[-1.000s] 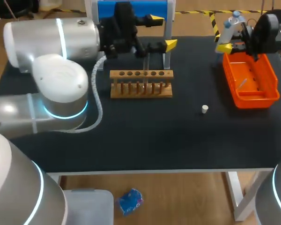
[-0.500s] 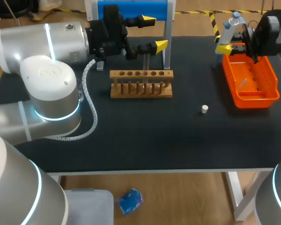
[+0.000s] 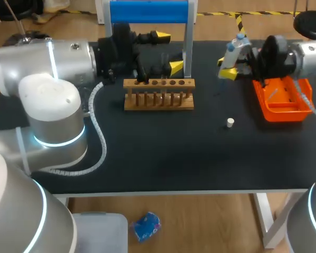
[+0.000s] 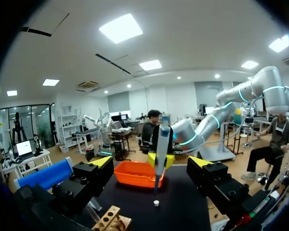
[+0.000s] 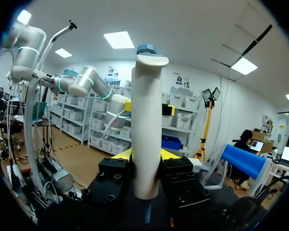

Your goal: Invert the test tube, pick up the pipette, mount the tip to pipette, aspirate from beaker and dispense into the tube, eject the tip, return the pipette, and cap with the stopper.

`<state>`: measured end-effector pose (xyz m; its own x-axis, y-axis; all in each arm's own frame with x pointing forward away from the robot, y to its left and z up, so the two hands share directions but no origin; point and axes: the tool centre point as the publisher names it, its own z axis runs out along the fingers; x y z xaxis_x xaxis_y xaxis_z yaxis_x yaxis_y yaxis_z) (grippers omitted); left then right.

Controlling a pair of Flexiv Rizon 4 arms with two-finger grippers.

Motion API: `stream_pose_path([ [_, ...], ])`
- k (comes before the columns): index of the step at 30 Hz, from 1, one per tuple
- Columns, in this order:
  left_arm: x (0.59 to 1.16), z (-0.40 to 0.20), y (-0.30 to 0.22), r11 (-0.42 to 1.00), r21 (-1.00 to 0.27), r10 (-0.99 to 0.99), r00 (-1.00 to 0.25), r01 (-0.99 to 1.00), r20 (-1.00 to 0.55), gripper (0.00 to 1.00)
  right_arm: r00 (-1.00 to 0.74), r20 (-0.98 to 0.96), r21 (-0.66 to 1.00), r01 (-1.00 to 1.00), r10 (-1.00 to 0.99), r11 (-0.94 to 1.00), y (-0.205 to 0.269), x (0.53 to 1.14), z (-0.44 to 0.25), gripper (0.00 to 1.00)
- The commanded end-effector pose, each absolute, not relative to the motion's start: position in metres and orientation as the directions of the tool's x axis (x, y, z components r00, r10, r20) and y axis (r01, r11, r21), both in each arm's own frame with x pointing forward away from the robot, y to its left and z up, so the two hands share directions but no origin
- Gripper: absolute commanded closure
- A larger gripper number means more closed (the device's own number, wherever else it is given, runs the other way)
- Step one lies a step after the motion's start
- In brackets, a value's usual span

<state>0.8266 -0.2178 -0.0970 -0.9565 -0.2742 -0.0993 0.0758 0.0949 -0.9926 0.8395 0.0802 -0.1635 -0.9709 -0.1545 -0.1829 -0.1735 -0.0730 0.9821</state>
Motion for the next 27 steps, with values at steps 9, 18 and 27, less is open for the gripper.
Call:
stream_pose_path([
  [9,0.817,-0.115,-0.205,0.097,-0.991,-0.241,-0.963,0.096,-0.117,0.00,-0.955,-0.134,0.988,-0.110,-0.265,-0.104,0.150,0.816,-0.179,1.00],
  [18,0.817,-0.115,-0.205,0.097,-0.991,-0.241,-0.963,0.096,-0.117,0.00,-0.955,-0.134,0.988,-0.110,-0.265,-0.104,0.150,0.816,-0.179,1.00],
  [27,0.822,-0.120,-0.217,0.132,-0.986,-0.245,-0.961,0.102,-0.132,0.00,-0.959,-0.124,0.990,-0.101,-0.256,-0.100,0.155,0.818,-0.187,1.00],
])
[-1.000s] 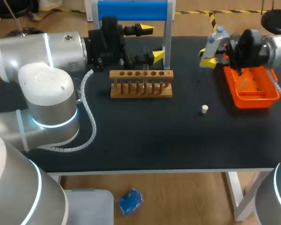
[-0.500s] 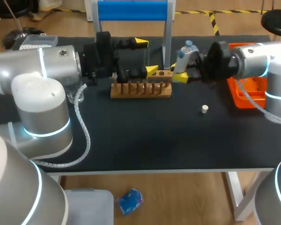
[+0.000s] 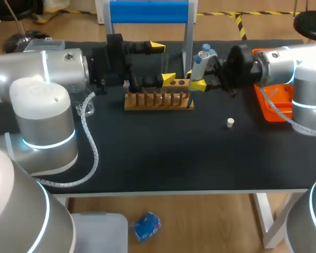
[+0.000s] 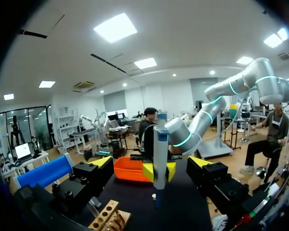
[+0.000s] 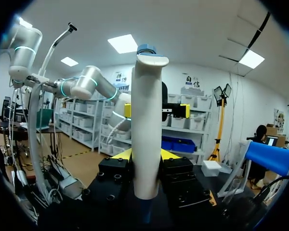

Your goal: Invert the test tube, pick up the pipette, mount the tip to pipette, aspirate from beaker and dispense into the tube, eject the tip, return the pipette, and cap with the stopper.

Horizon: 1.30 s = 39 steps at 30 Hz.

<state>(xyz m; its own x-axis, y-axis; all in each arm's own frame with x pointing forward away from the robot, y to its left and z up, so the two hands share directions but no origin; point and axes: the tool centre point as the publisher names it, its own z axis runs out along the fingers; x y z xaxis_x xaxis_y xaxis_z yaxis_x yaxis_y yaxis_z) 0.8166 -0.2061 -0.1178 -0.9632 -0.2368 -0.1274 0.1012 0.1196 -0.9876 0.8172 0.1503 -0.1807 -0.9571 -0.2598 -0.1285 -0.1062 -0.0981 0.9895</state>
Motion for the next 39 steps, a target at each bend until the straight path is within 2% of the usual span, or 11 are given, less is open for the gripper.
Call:
stream_pose_path([
  [1,0.823,-0.121,-0.219,0.131,-0.986,-0.245,-0.961,0.100,-0.130,0.00,-0.960,-0.119,0.991,-0.099,-0.253,-0.090,0.156,0.818,-0.189,1.00],
  [29,0.822,-0.147,-0.235,0.097,-0.993,-0.253,-0.963,0.073,-0.096,0.00,-0.940,-0.153,0.987,-0.127,-0.304,-0.104,0.197,0.827,-0.191,1.00],
  [32,0.822,-0.148,-0.235,0.093,-0.993,-0.255,-0.962,0.070,-0.092,0.07,-0.938,-0.154,0.986,-0.127,-0.310,-0.105,0.200,0.828,-0.191,1.00],
  [34,0.822,-0.149,-0.235,0.090,-0.994,-0.254,-0.963,0.068,-0.089,0.17,-0.937,-0.153,0.986,-0.126,-0.314,-0.105,0.202,0.828,-0.191,1.00],
  [36,0.822,-0.149,-0.236,0.089,-0.994,-0.253,-0.964,0.066,-0.087,0.18,-0.936,-0.152,0.987,-0.124,-0.318,-0.106,0.203,0.829,-0.191,1.00],
  [39,0.821,-0.150,-0.236,0.085,-0.994,-0.251,-0.964,0.064,-0.083,0.26,-0.935,-0.152,0.986,-0.124,-0.320,-0.107,0.204,0.829,-0.191,1.00],
])
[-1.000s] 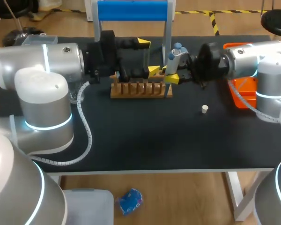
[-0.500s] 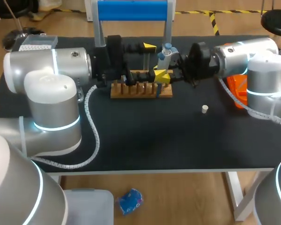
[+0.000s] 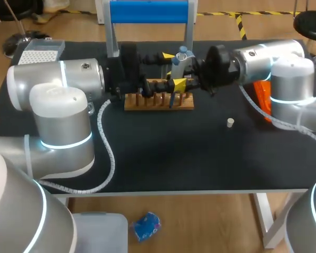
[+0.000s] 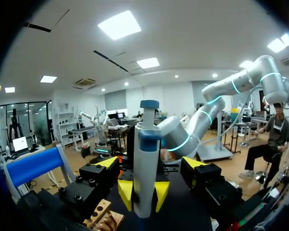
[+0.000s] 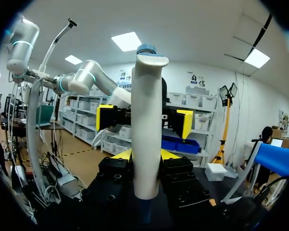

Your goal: Invert the test tube, pick up the pipette, mount the tip to pipette, aspirate from beaker and dispense into the tube, eject the tip, return the pipette, and cap with the stopper.

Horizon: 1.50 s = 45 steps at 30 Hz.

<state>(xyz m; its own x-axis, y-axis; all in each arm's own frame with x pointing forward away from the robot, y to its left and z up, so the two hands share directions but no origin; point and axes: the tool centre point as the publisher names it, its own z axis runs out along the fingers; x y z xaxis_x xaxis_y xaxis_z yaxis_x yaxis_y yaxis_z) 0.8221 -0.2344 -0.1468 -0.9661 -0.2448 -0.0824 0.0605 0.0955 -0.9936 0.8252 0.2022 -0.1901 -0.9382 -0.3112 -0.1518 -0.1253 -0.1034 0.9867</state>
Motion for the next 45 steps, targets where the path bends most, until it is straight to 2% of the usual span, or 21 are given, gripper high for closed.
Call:
stream_pose_path([
  [1,0.8213,-0.1497,-0.2358,0.084,-0.994,-0.251,-0.964,0.063,-0.083,0.27,-0.935,-0.152,0.986,-0.124,-0.321,-0.108,0.2037,0.8287,-0.1911,1.00],
  [13,0.8209,-0.1517,-0.2360,0.062,-0.996,-0.251,-0.965,0.061,-0.075,0.38,-0.933,-0.150,0.986,-0.118,-0.326,-0.116,0.2086,0.8295,-0.1926,1.00],
  [14,0.8208,-0.1518,-0.2360,0.061,-0.996,-0.251,-0.965,0.061,-0.074,0.46,-0.933,-0.149,0.986,-0.117,-0.326,-0.116,0.2091,0.8294,-0.1930,1.00],
  [15,0.8208,-0.1518,-0.2359,0.060,-0.996,-0.251,-0.965,0.061,-0.074,0.50,-0.933,-0.148,0.986,-0.116,-0.327,-0.117,0.2093,0.8294,-0.1932,1.00],
  [29,0.8209,-0.1523,-0.2370,0.051,-0.997,-0.244,-0.967,0.060,-0.070,0.58,-0.933,-0.150,0.986,-0.116,-0.326,-0.122,0.2103,0.8298,-0.1921,1.00],
  [30,0.8209,-0.1522,-0.2373,0.050,-0.997,-0.243,-0.967,0.060,-0.070,0.60,-0.933,-0.150,0.986,-0.115,-0.327,-0.122,0.2104,0.8299,-0.1921,1.00],
  [33,0.8210,-0.1521,-0.2376,0.049,-0.997,-0.242,-0.968,0.061,-0.071,0.77,-0.933,-0.149,0.986,-0.114,-0.328,-0.121,0.2106,0.8299,-0.1920,1.00],
  [37,0.8208,-0.1519,-0.2367,0.049,-0.997,-0.242,-0.968,0.061,-0.071,0.91,-0.934,-0.148,0.986,-0.114,-0.327,-0.119,0.2101,0.8300,-0.1915,1.00],
  [38,0.8207,-0.1518,-0.2362,0.050,-0.997,-0.243,-0.967,0.061,-0.072,1.00,-0.934,-0.148,0.986,-0.115,-0.326,-0.118,0.2097,0.8300,-0.1913,1.00],
  [45,0.8205,-0.1533,-0.2345,0.055,-0.997,-0.240,-0.968,0.058,-0.069,1.00,-0.935,-0.146,0.987,-0.115,-0.322,-0.115,0.2085,0.8295,-0.1912,1.00],
])
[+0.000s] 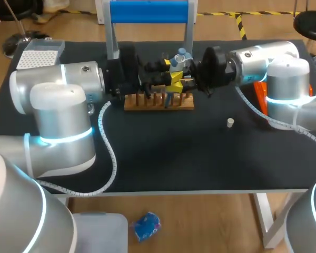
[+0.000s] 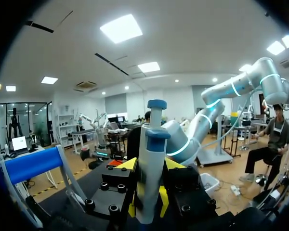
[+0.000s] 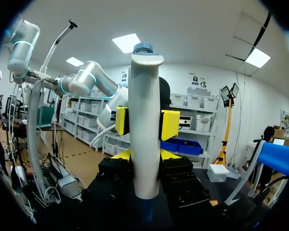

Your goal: Invert the test tube, pick up the pipette, mount the tip to pipette, aspirate from beaker and dispense into the tube, eject the tip, return the pipette, and cap with the stopper.

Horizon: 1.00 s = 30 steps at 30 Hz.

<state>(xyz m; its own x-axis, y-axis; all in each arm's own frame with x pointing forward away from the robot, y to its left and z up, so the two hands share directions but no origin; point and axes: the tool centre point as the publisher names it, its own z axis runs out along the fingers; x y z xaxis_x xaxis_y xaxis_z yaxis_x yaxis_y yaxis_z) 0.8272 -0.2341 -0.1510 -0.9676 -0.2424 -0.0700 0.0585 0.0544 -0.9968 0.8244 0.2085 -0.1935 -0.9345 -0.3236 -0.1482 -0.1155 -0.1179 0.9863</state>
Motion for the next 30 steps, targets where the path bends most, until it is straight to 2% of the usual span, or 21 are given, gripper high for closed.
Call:
stream_pose_path([
  [1,0.820,-0.153,-0.234,0.055,-0.997,-0.240,-0.968,0.057,-0.069,1.00,-0.936,-0.146,0.987,-0.114,-0.321,-0.115,0.208,0.829,-0.191,1.00],
  [14,0.820,-0.154,-0.235,0.062,-0.996,-0.236,-0.969,0.057,-0.070,1.00,-0.937,-0.143,0.987,-0.112,-0.319,-0.114,0.208,0.829,-0.192,1.00],
  [15,0.820,-0.154,-0.235,0.062,-0.996,-0.237,-0.969,0.057,-0.070,1.00,-0.937,-0.144,0.987,-0.112,-0.319,-0.114,0.208,0.829,-0.192,0.90],
  [16,0.820,-0.154,-0.235,0.061,-0.996,-0.238,-0.969,0.057,-0.070,1.00,-0.937,-0.142,0.987,-0.111,-0.320,-0.113,0.208,0.829,-0.192,0.00],
  [24,0.827,-0.142,-0.223,0.021,-0.998,-0.279,-0.958,0.059,-0.062,1.00,-0.946,-0.117,0.993,-0.102,-0.302,-0.068,0.197,0.825,-0.191,0.00],
  [30,0.842,-0.133,-0.206,0.049,-0.998,-0.349,-0.935,0.043,-0.057,1.00,-0.960,-0.094,0.995,-0.086,-0.263,-0.040,0.181,0.822,-0.189,0.00],
])
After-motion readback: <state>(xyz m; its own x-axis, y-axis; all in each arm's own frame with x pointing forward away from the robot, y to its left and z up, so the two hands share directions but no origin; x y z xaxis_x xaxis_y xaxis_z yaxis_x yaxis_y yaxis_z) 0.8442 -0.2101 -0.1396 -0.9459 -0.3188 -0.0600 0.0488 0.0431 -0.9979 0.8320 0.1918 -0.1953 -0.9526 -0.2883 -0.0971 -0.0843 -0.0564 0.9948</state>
